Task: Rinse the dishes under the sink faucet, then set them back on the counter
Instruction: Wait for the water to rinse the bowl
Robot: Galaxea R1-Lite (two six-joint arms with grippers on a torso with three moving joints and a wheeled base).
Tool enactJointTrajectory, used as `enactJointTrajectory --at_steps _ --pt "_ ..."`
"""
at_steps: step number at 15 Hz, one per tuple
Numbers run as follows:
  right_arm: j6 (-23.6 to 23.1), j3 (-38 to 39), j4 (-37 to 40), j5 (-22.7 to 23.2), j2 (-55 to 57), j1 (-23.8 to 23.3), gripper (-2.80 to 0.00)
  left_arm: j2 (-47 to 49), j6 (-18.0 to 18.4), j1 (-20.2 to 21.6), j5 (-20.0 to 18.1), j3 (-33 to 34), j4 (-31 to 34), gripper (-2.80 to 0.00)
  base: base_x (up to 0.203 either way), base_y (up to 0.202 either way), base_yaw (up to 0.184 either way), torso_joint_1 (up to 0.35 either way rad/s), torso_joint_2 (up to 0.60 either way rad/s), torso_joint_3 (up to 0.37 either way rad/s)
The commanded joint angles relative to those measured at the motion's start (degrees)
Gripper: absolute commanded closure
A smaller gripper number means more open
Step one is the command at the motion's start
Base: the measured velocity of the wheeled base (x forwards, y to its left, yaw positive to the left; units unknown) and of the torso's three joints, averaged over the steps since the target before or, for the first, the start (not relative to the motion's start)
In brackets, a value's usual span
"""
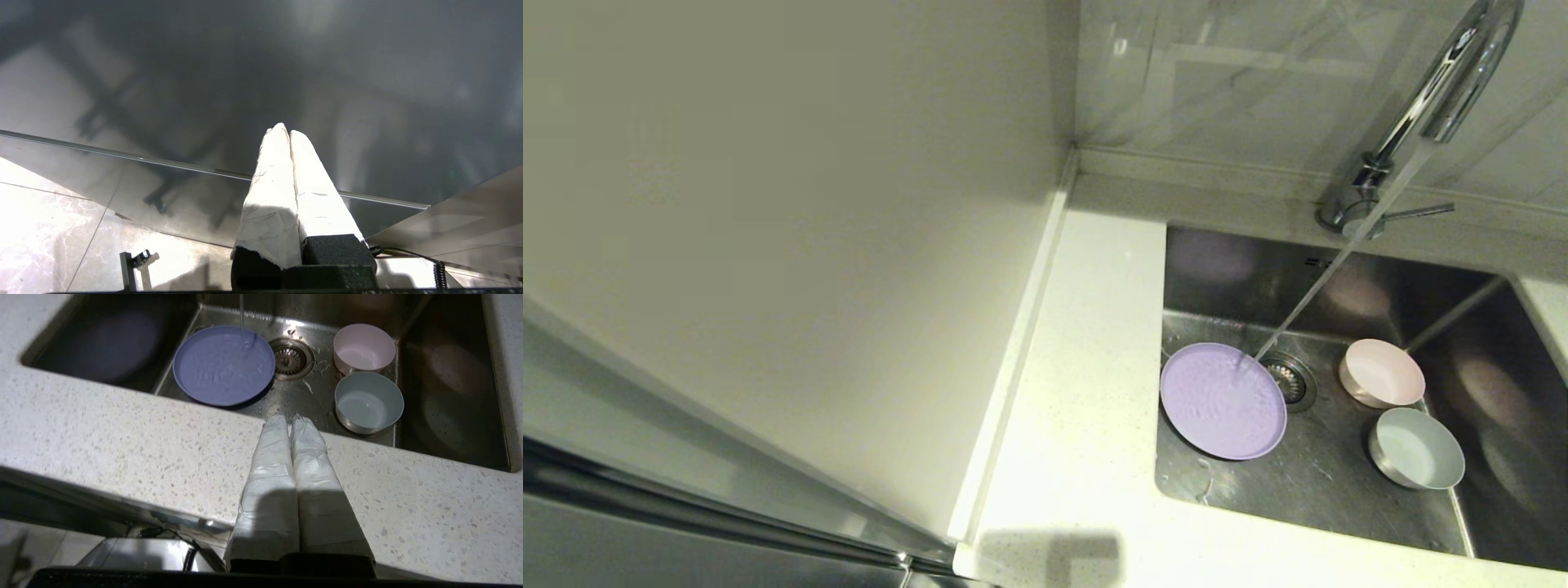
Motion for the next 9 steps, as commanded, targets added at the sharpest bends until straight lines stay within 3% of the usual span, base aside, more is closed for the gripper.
enactJointTrajectory --at_steps 1,9 --pt "0.3 1.4 -2.5 0.0 0.2 0.0 0.0 0.0 0.0 0.0 0.0 0.1 0.0 0.0 0.0 0.0 0.0 0.0 0.0 0.0" --pt "0.3 1.4 -2.5 0.0 0.2 0.0 0.0 0.0 0.0 0.0 0.0 0.2 0.0 0.0 0.0 0.0 0.0 0.0 0.0 0.0"
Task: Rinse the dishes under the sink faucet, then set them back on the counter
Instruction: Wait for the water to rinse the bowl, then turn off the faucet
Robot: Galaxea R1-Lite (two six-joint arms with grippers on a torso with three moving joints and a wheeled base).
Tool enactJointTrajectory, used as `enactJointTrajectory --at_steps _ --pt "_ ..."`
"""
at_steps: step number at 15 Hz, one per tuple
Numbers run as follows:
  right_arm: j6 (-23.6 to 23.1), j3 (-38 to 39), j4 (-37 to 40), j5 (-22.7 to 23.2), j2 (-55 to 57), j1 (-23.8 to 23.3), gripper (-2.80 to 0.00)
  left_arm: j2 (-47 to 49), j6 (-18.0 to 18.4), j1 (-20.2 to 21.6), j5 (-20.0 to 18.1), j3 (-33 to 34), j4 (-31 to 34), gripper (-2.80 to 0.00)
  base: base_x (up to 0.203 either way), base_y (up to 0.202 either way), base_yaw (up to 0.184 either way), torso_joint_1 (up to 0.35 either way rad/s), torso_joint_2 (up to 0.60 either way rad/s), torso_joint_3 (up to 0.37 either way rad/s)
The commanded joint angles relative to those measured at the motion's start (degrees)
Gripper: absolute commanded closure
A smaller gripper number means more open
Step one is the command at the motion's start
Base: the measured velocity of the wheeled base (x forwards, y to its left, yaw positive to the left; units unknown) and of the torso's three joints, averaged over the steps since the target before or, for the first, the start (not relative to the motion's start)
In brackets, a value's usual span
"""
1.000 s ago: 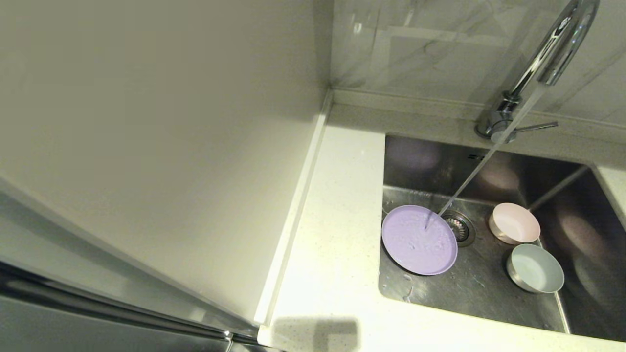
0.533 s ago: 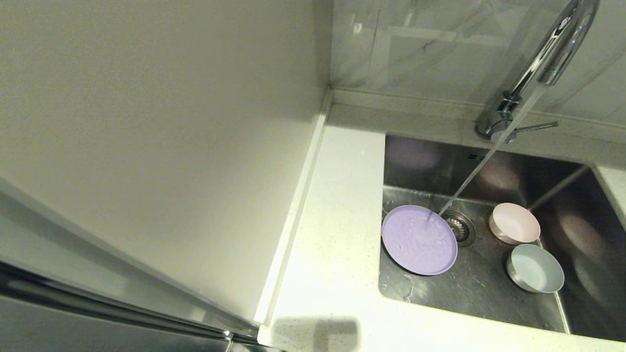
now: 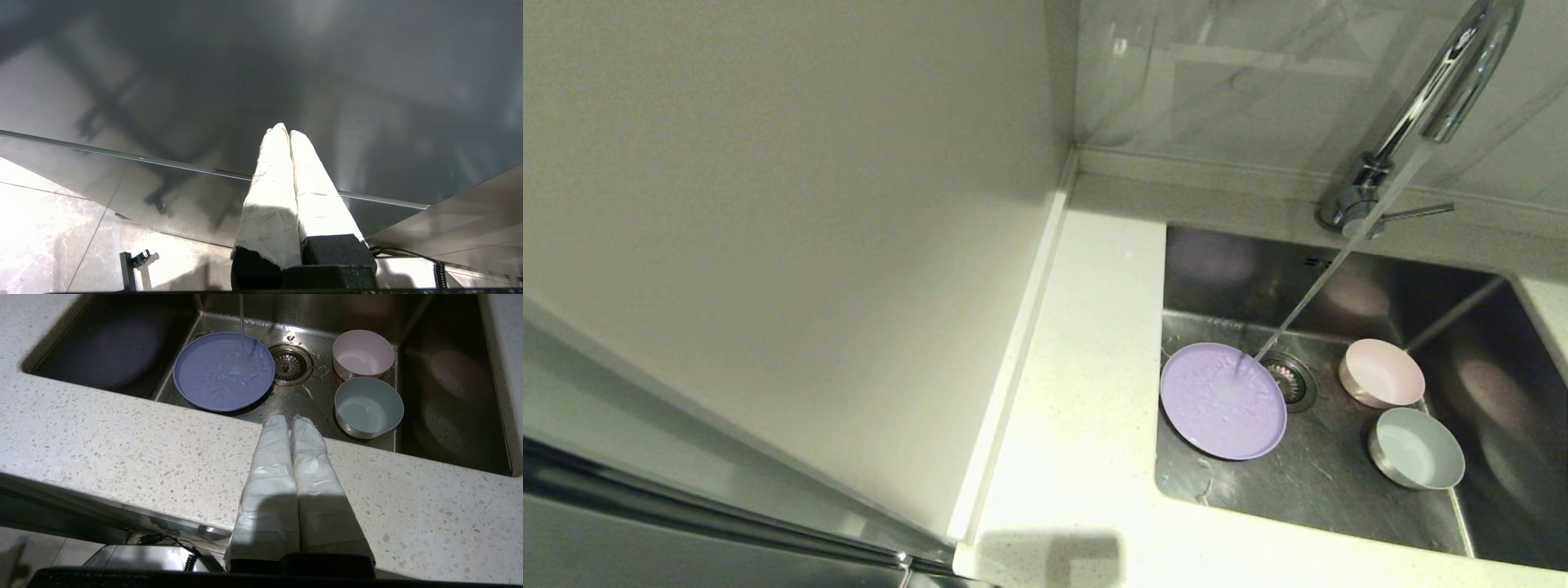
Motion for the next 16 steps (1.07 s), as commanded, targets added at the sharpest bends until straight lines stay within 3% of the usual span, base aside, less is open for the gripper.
enactJointTrajectory --at_steps 1,16 --pt "0.0 0.0 0.0 0.0 0.2 0.0 0.0 0.0 0.0 0.0 0.0 0.2 0.0 0.0 0.0 0.0 0.0 0.0 0.0 0.0" --pt "-1.2 0.0 -0.1 0.1 0.2 0.0 0.0 0.0 0.0 0.0 0.0 0.2 0.0 0.0 0.0 0.0 0.0 0.0 0.0 0.0"
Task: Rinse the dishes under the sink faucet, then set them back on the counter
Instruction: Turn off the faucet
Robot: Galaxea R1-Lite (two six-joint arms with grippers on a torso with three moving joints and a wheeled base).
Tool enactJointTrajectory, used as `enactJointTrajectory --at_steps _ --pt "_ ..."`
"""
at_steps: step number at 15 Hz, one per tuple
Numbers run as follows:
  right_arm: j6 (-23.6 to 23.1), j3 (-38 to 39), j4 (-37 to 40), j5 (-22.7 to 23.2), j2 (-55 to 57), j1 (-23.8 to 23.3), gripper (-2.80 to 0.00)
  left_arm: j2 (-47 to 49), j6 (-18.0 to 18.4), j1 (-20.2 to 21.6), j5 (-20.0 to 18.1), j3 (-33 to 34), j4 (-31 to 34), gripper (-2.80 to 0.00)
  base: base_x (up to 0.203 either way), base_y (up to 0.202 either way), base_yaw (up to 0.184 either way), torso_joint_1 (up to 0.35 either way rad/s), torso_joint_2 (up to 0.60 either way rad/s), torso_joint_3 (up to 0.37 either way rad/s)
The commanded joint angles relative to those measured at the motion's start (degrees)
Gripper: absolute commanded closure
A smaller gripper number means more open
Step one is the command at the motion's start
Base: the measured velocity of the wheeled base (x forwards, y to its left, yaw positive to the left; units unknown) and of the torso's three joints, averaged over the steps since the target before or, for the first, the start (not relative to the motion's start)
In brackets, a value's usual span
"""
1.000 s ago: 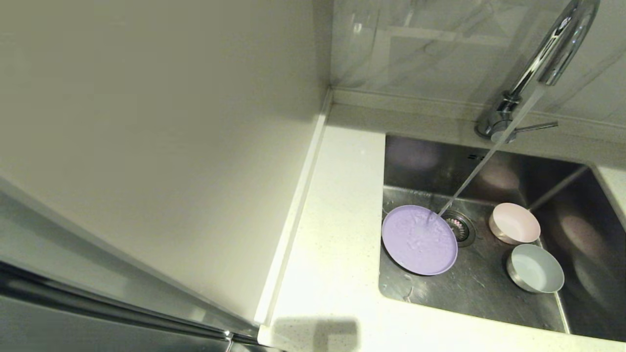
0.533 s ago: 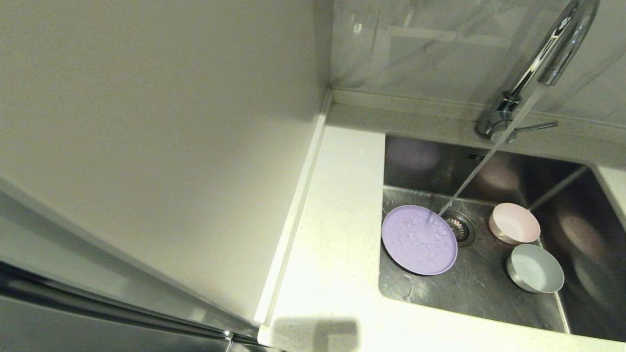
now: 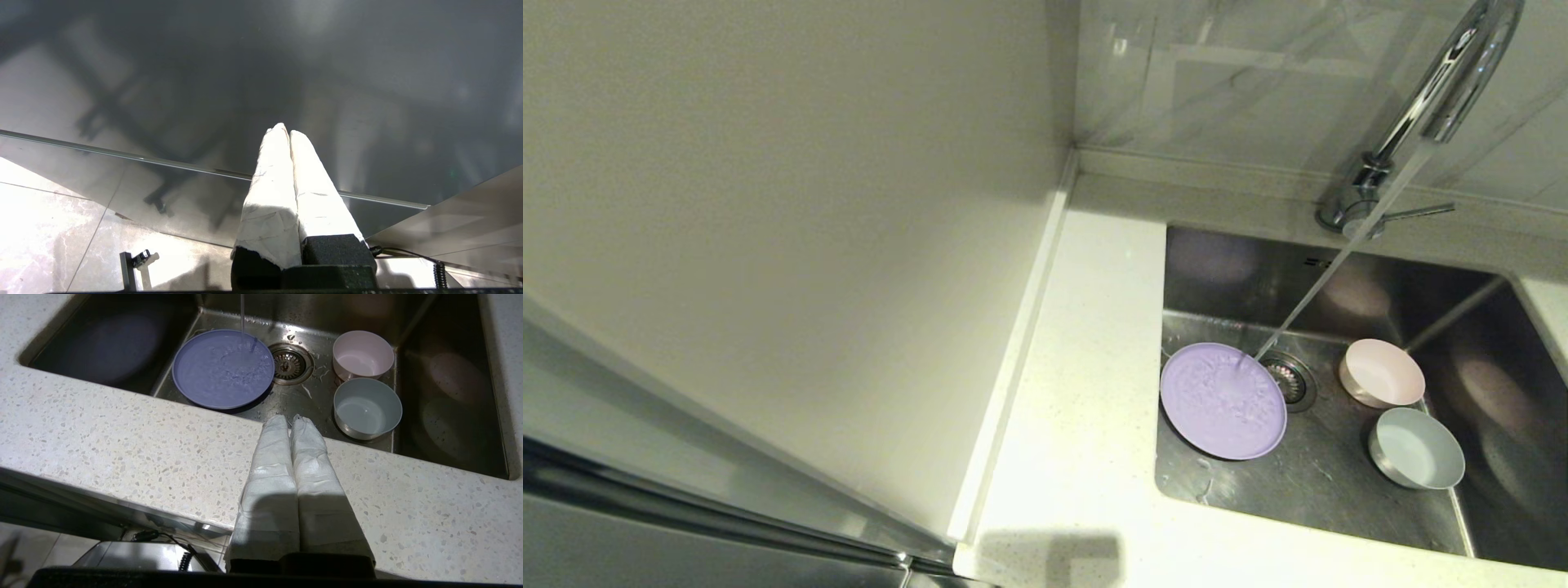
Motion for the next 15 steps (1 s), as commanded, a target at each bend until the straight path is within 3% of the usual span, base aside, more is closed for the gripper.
enactJointTrajectory --at_steps 1,4,7,12,15 --pt "0.0 -0.5 -0.7 -0.2 0.1 0.0 0.0 0.0 0.0 0.0 0.0 0.2 0.0 0.0 0.0 0.0 0.0 0.0 0.0 0.0" --pt "0.2 -11.5 -0.9 -0.7 3.6 0.0 0.0 0.0 0.0 0.0 0.0 0.1 0.0 0.0 0.0 0.0 0.0 0.0 0.0 0.0" --pt "4.8 -29.2 -0.9 -1.3 15.2 0.1 0.0 0.0 0.0 0.0 0.0 0.2 0.0 0.0 0.0 0.0 0.0 0.0 0.0 0.0" --pt "20.2 -45.9 -0.4 -2.2 38.2 0.6 0.0 0.0 0.0 0.0 0.0 0.2 0.0 0.0 0.0 0.0 0.0 0.0 0.0 0.0" --pt "32.6 -51.5 6.6 -2.4 49.0 1.0 0.0 0.0 0.0 0.0 0.0 0.2 0.0 0.0 0.0 0.0 0.0 0.0 0.0 0.0"
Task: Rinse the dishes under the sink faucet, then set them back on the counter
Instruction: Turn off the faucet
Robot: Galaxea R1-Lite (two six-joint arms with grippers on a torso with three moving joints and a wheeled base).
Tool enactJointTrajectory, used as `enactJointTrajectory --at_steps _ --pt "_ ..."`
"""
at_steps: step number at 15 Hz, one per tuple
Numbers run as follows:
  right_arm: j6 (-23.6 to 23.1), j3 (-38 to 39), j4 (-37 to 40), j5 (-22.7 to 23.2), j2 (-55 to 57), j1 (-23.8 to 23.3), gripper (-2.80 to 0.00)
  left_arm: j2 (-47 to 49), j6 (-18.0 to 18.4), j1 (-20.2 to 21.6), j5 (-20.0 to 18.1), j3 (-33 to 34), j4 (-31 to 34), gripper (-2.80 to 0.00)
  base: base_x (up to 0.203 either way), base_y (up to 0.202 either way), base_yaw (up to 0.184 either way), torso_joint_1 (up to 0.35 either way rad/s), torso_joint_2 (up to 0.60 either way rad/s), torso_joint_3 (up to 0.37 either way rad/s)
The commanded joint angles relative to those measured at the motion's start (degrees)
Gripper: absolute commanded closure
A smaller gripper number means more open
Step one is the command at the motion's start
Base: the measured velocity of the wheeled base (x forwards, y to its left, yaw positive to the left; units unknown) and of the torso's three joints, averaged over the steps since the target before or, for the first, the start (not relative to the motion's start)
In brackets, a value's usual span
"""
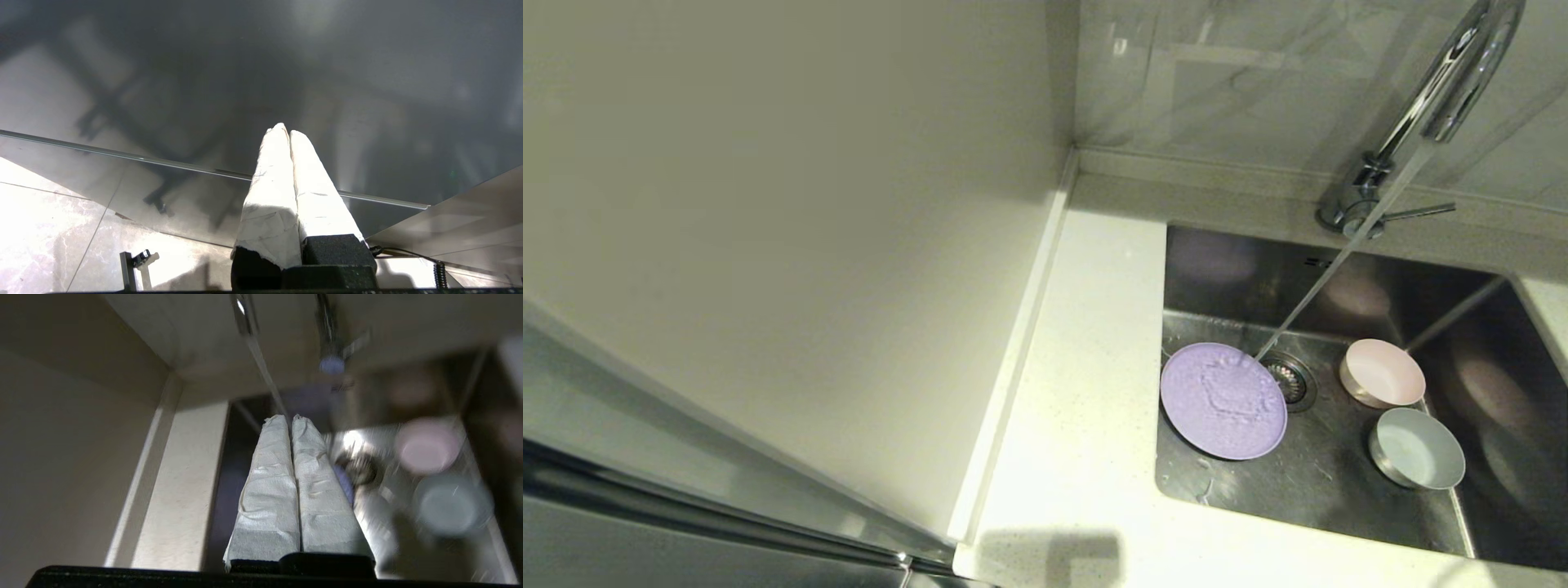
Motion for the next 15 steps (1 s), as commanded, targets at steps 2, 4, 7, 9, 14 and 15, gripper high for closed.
enactJointTrajectory --at_steps 2,4,7,9,14,15 --pt "10.5 -4.3 7.1 0.3 15.3 0.3 0.0 0.0 0.0 0.0 0.0 0.2 0.0 0.0 0.0 0.0 0.0 0.0 0.0 0.0" --pt "11.7 -4.3 7.9 0.4 20.0 0.2 0.0 0.0 0.0 0.0 0.0 0.2 0.0 0.0 0.0 0.0 0.0 0.0 0.0 0.0" --pt "13.4 -6.9 4.9 0.4 27.6 -0.8 0.0 0.0 0.0 0.0 0.0 0.2 0.0 0.0 0.0 0.0 0.0 0.0 0.0 0.0" --pt "14.2 -9.8 1.0 1.4 32.0 -2.9 0.0 0.0 0.0 0.0 0.0 0.2 0.0 0.0 0.0 0.0 0.0 0.0 0.0 0.0" --pt "20.2 -18.2 -3.3 11.0 41.0 -16.9 0.0 0.0 0.0 0.0 0.0 0.1 0.0 0.0 0.0 0.0 0.0 0.0 0.0 0.0" --pt "20.7 -19.0 -3.4 13.0 42.4 -20.1 0.0 0.0 0.0 0.0 0.0 0.2 0.0 0.0 0.0 0.0 0.0 0.0 0.0 0.0"
